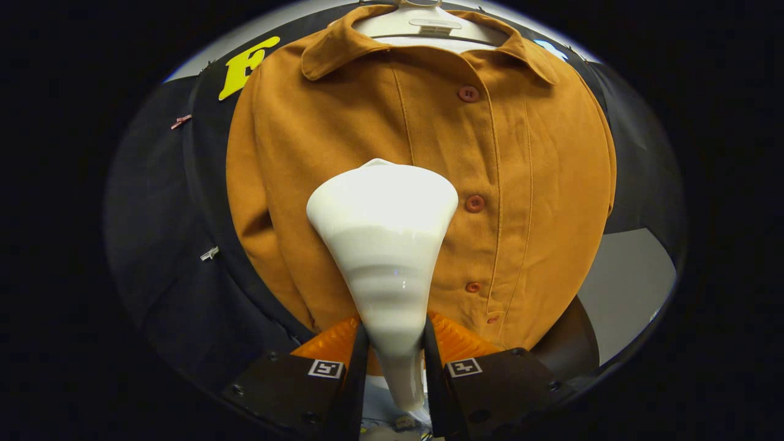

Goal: Iron the clothes twice with a garment steamer, once on the left side and once on the right side.

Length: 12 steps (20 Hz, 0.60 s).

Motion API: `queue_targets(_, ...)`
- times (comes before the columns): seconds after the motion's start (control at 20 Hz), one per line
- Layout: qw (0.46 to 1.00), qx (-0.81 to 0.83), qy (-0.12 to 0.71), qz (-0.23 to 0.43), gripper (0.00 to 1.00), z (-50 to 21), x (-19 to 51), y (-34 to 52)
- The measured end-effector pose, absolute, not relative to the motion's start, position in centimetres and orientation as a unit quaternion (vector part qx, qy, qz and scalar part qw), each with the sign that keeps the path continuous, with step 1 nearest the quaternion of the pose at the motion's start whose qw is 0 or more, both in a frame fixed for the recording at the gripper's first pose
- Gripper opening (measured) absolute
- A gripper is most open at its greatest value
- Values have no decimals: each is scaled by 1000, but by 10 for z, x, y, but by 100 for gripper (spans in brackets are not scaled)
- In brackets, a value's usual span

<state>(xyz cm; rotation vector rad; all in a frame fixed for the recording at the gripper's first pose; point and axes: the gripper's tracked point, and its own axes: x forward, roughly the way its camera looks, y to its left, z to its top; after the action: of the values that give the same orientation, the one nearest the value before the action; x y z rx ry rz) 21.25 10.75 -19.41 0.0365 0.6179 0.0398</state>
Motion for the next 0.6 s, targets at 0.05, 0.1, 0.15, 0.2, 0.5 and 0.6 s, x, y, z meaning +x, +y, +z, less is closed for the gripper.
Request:
queue_targets(0.05, 950, 20, 310, 19, 47, -198, 210, 107)
queue_targets(0.1, 949, 21, 315, 18, 47, -203, 208, 107)
queue_targets(0.15, 947, 23, 321, 17, 47, -207, 207, 107)
queue_targets(0.2, 945, 24, 326, 16, 47, -211, 206, 107)
queue_targets(0.5, 930, 33, 365, 12, 47, -246, 196, 105)
queue_targets(0.6, 925, 36, 377, 9, 47, -255, 191, 105)
